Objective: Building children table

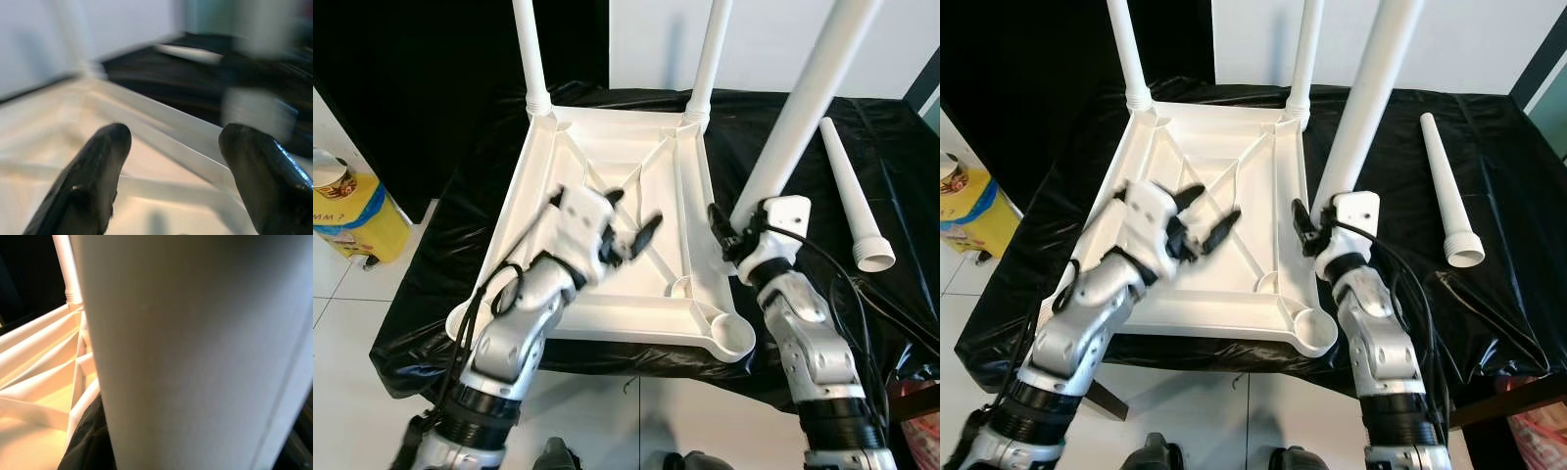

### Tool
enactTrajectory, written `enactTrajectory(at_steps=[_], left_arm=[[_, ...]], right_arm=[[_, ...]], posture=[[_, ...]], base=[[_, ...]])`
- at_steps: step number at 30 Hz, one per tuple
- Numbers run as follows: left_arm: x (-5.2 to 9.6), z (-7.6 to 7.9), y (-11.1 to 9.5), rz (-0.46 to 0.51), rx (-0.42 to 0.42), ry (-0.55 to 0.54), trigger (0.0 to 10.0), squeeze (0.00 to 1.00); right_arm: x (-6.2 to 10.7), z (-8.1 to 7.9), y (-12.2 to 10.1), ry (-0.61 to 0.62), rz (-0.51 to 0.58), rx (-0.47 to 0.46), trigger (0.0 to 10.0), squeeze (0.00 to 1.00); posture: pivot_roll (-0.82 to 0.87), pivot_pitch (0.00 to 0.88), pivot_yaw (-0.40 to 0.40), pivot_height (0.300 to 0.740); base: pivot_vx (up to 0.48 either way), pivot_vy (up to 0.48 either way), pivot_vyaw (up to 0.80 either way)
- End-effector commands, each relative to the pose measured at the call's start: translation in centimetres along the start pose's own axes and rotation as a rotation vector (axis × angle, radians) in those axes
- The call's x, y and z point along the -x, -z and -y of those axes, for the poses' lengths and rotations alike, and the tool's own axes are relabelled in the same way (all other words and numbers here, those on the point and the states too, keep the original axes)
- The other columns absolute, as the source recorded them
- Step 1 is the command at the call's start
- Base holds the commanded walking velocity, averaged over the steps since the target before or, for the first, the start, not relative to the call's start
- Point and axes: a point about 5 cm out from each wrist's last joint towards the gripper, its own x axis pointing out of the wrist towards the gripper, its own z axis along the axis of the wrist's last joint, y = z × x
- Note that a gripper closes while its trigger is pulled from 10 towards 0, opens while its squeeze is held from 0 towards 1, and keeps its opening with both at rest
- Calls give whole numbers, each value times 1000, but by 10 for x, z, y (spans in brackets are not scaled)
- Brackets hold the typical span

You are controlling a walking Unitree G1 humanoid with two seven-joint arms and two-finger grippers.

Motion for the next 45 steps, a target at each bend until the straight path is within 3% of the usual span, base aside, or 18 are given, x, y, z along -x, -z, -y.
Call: enactTrajectory(at_steps=[1, 6, 14, 26, 30, 33, 40, 45], left_arm=[[-2, 5, 2, -10, -34, 55, 10000, 0], [-1, 5, 21, -102, -119, 111, 10000, 0], [4, 1, 42, -182, -147, 132, 10000, 0], [6, -10, 62, -270, -277, 179, 10000, 0], [2, -21, 67, -313, -343, 149, 10000, 0], [-4, -37, 69, -352, -392, 75, 10000, 0], [-9, -62, 65, -372, -430, -35, 10000, 0], [-11, -67, 62, -359, -436, -56, 10000, 0]], right_arm=[[2, 1, -5, -6, 26, 3, 10000, 0], [5, 5, -8, -4, 35, 6, 10000, 0], [12, 8, -9, 7, 39, 13, 10000, 0], [19, 8, -9, 7, 35, 10, 10000, 0], [18, 8, -10, 9, 37, 10, 10000, 0], [18, 6, -10, 7, 40, 6, 10000, 0], [20, 3, -8, 4, 39, -4, 10000, 0], [21, 2, -8, 2, 41, -10, 10000, 0]], posture=[[26, 90, -64, 740], [16, 81, -57, 740], [0, 78, -45, 740], [-14, 75, -41, 740], [-17, 68, -39, 740], [-20, 64, -37, 740], [-22, 60, -33, 740], [-22, 62, -34, 740]], base=[[0, 0, 0], [0, 0, 0], [0, 0, 0], [0, 0, 0], [0, 0, 0], [0, 0, 0], [0, 0, 0], [0, 0, 0]])
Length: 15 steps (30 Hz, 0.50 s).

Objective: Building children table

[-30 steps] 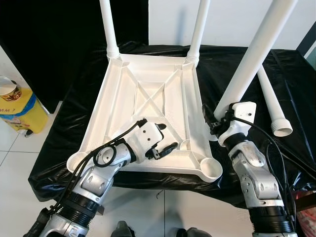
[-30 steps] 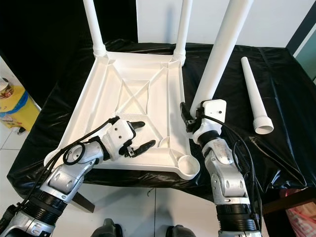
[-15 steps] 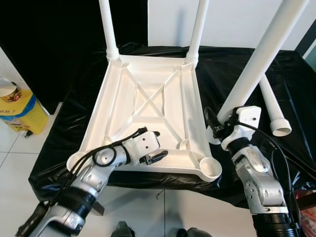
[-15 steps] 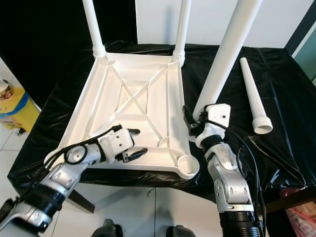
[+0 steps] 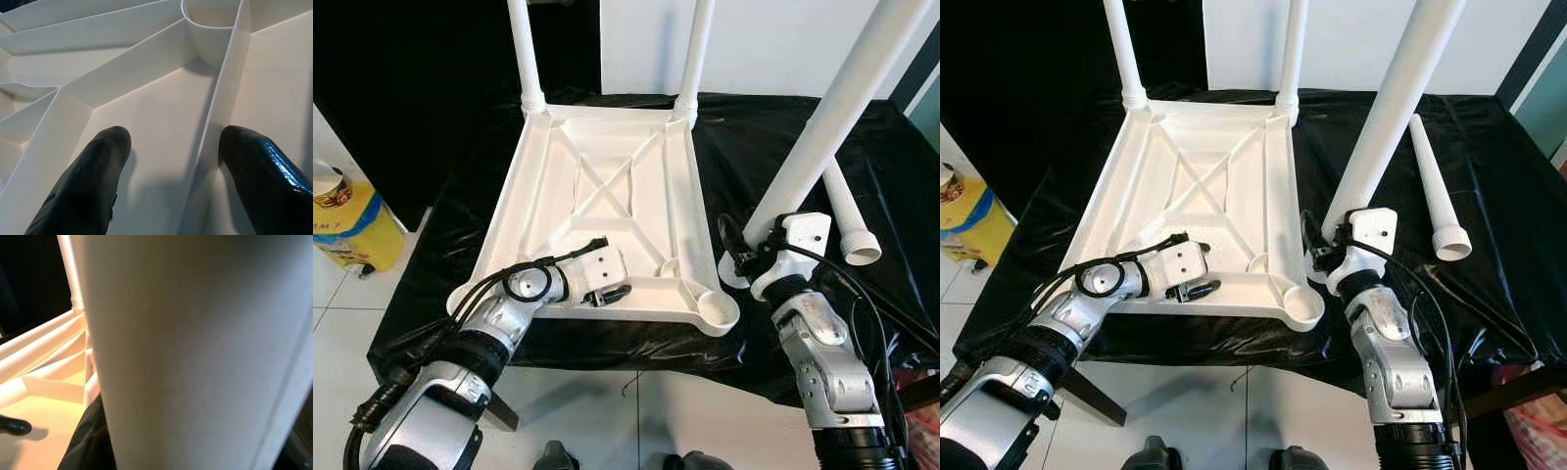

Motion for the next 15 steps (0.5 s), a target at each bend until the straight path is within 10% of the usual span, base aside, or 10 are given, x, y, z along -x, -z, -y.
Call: enactTrajectory(at_steps=[1, 15], left_arm=[[6, -22, 0, 4, 11, -246, 10000, 0], [18, 8, -38, 330, 238, -71, 10000, 0]], right_arm=[[2, -1, -3, 0, 18, 0, 10000, 0], [15, -6, 3, -47, 2, 12, 10000, 0]], posture=[[-23, 69, -34, 740], [-12, 91, -39, 740]], base=[[0, 0, 0], [0, 0, 0]])
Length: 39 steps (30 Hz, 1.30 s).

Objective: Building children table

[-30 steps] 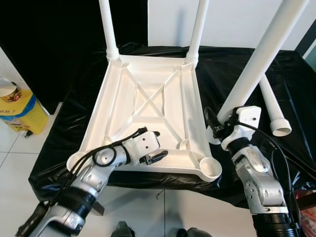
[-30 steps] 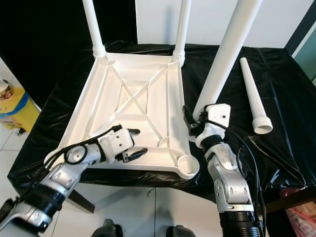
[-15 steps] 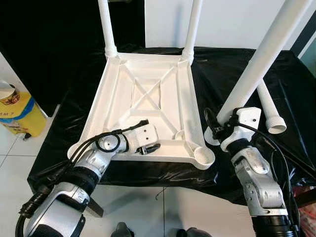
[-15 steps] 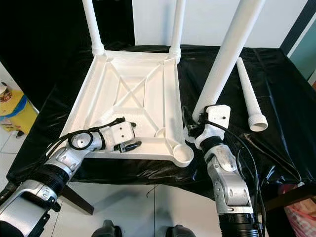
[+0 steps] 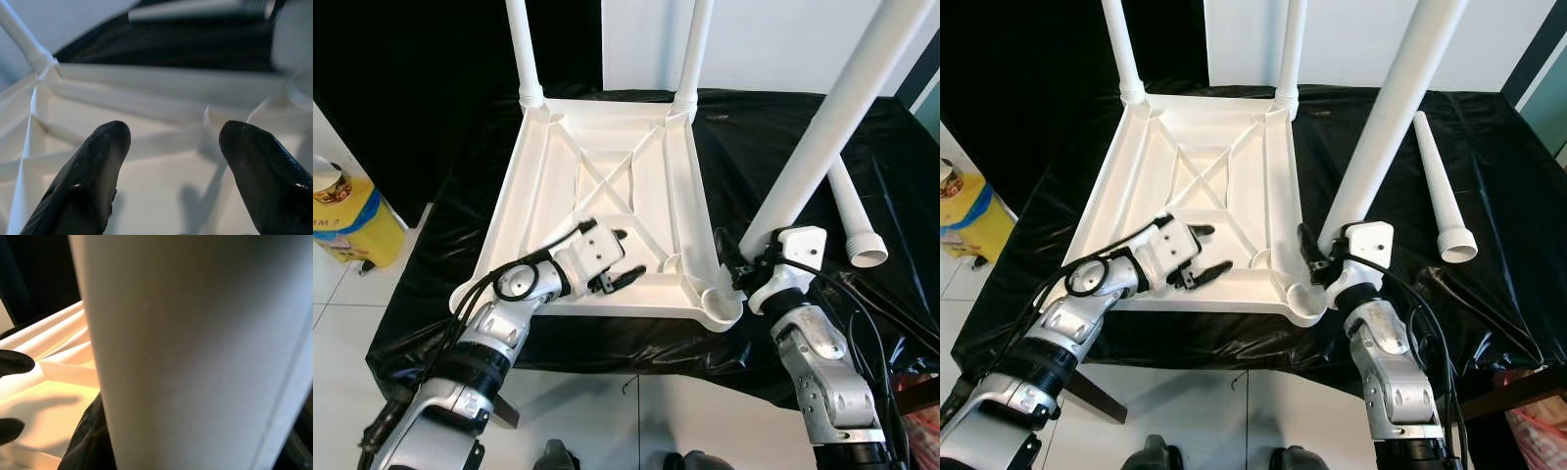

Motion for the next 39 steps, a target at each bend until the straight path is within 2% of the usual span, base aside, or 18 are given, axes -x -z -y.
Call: enactTrajectory(at_steps=[1, 3, 16, 21, 31, 39], left_arm=[[1, 9, -1, 8, 28, 55, 10000, 0], [2, 15, -4, 26, 44, 61, 10000, 0], [12, 28, -13, 59, 100, 89, 10000, 0], [21, 45, -20, 77, 170, 127, 10000, 0], [22, 54, -24, 84, 207, 140, 10000, 0], [24, 57, -27, 78, 221, 140, 10000, 0]], right_arm=[[3, -1, -1, -14, 9, 11, 10000, 0], [4, -1, 1, -18, 2, 8, 10000, 0], [8, -2, 4, -42, -9, 6, 10000, 0], [12, -5, 10, -85, -29, 28, 10000, 0], [18, -11, 15, -151, -51, 41, 10000, 0], [25, -8, 24, -180, -82, 57, 10000, 0]], posture=[[-6, 102, -43, 740], [-4, 108, -46, 740], [3, 117, -56, 740], [1, 113, -60, 740], [3, 115, -59, 740], [10, 113, -60, 740]], base=[[0, 0, 0], [0, 0, 0], [0, 0, 0], [0, 0, 0], [0, 0, 0], [0, 0, 0]])
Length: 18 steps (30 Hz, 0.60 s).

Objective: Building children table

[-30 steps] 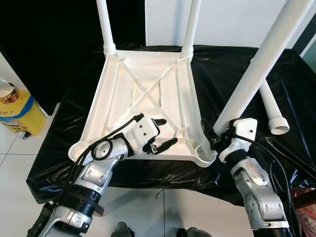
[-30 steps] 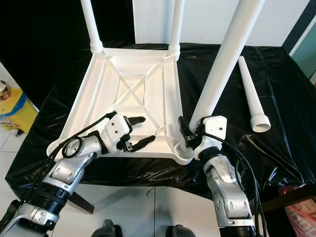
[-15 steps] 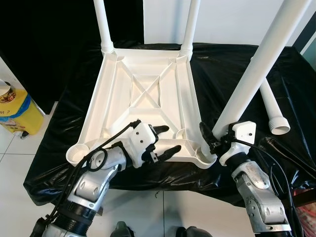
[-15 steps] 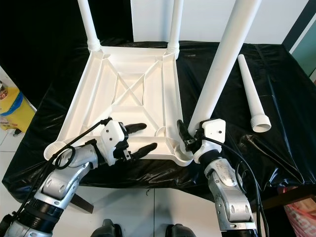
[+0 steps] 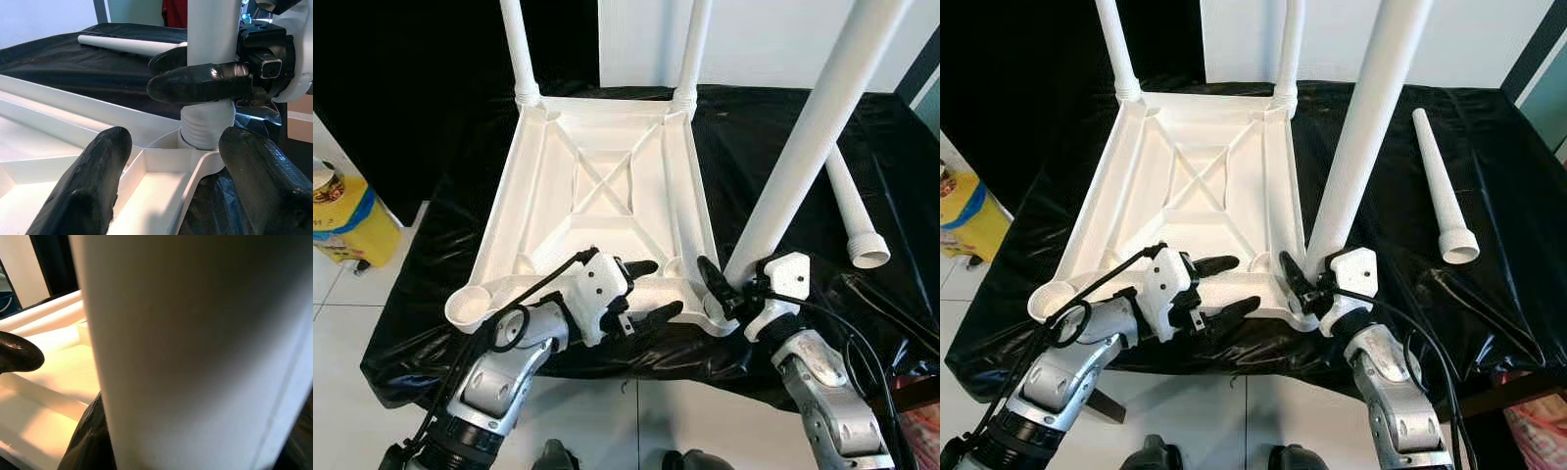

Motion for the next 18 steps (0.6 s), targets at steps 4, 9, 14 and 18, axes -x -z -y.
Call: enactTrajectory(at_steps=[4, 9, 14, 18], left_arm=[[1, 5, 0, -8, 25, 12, 10000, 0], [1, 5, 0, -13, 27, 7, 10000, 0], [2, 5, -1, -16, 27, 2, 10000, 0], [3, 4, -2, -19, 26, 0, 10000, 0]], right_arm=[[7, 2, 16, -12, -68, 8, 10000, 0], [8, 4, 20, -28, -80, 27, 10000, 0], [8, 4, 23, -41, -86, 35, 10000, 0], [7, 5, 26, -63, -86, 54, 10000, 0]], posture=[[14, 107, -62, 740], [16, 105, -62, 740], [23, 101, -59, 740], [34, 93, -59, 740]], base=[[0, 0, 0], [0, 0, 0], [0, 0, 0], [0, 0, 0]])
